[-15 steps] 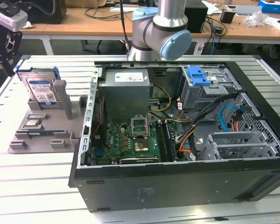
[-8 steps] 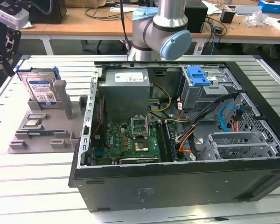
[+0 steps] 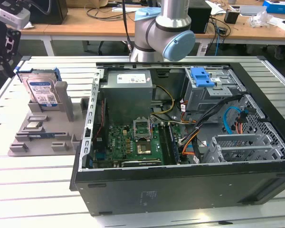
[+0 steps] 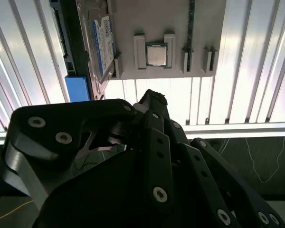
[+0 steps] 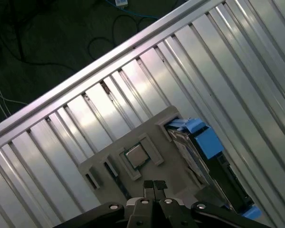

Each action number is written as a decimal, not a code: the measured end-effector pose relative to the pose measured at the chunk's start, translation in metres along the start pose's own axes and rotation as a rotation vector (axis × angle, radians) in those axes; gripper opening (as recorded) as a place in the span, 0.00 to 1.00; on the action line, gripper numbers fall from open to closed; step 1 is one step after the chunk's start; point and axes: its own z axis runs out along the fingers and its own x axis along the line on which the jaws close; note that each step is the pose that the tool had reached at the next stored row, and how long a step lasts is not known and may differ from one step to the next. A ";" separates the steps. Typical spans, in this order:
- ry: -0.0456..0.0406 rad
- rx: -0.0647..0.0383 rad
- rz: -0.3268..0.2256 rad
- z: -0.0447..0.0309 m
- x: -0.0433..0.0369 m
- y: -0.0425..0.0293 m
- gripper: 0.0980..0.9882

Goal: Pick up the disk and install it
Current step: 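Pick up the disk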

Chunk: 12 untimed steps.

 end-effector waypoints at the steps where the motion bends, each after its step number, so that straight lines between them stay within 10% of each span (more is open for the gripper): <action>1: 0.0002 0.000 -0.008 0.0000 0.0000 0.0000 0.01; 12: 0.0027 -0.003 -0.110 0.0000 0.0000 0.0000 0.01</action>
